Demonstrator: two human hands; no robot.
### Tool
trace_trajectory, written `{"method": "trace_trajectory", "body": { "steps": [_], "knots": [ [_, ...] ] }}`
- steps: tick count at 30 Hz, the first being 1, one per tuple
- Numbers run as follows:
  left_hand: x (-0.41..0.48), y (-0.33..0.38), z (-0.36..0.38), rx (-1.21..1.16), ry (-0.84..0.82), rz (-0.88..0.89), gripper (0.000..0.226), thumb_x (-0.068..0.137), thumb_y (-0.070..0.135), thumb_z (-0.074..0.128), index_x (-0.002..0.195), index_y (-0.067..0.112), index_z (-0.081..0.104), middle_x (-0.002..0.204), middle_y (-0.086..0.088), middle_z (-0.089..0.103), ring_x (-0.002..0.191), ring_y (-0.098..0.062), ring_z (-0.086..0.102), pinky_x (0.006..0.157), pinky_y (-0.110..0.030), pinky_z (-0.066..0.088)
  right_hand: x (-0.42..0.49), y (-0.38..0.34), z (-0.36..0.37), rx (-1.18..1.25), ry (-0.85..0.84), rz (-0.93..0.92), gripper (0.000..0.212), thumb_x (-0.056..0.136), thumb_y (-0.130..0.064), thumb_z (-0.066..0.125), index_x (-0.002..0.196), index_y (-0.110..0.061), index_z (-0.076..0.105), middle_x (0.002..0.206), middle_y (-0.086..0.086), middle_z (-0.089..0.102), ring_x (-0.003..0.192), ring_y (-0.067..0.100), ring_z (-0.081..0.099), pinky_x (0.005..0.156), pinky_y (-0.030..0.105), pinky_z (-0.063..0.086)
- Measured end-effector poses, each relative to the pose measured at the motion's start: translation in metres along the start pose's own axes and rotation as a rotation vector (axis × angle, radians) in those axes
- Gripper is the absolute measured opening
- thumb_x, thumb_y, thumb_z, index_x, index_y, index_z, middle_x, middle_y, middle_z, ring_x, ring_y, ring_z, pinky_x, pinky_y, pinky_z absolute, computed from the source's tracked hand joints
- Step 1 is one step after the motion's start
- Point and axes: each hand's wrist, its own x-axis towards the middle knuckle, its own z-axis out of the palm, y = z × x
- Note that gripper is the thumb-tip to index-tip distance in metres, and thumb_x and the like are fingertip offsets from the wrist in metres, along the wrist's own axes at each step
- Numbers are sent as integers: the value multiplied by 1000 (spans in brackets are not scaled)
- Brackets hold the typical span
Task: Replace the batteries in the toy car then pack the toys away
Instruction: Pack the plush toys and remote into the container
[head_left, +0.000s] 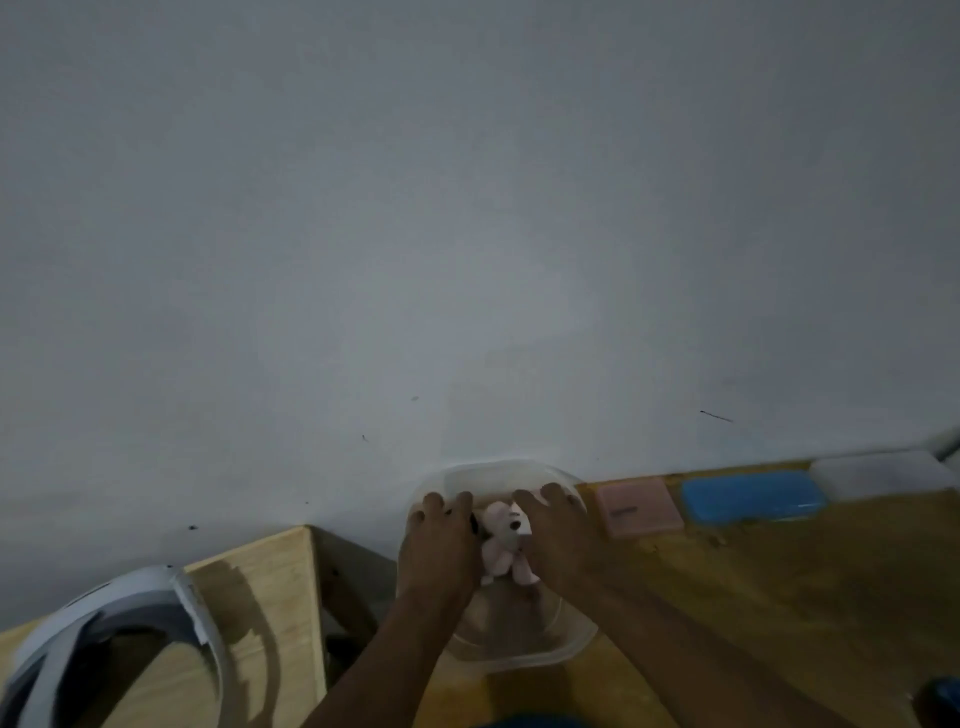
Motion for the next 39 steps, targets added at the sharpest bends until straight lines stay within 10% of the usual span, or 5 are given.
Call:
{"method": "trace_trajectory", "body": {
  "steps": [13, 20, 39],
  "knots": [
    [-90, 64, -31, 134, 215, 333, 39, 88, 39, 52, 121, 20, 59, 118, -7, 63, 104, -27, 60, 86, -40, 52, -139, 40, -50, -104, 349, -2, 40, 95, -46, 31, 123, -26, 50, 125, -1, 54, 115, 23, 51, 88, 34, 48],
    [-150, 126, 4, 116, 168, 347, 43, 90, 37, 51, 127, 16, 54, 126, -11, 57, 110, -31, 56, 85, -40, 48, -206, 96, -53, 12, 343, 46, 40, 92, -39, 51, 129, -24, 49, 133, 5, 49, 121, 26, 47, 96, 38, 45],
    [-276, 249, 124, 150, -120, -70, 52, 92, 42, 46, 140, 26, 33, 144, -15, 29, 125, -36, 35, 93, -47, 46, -314, 246, 7, 5, 31, 129, 52, 89, -50, 48, 134, -28, 36, 136, 13, 42, 118, 31, 47, 88, 43, 49]
  ]
}}
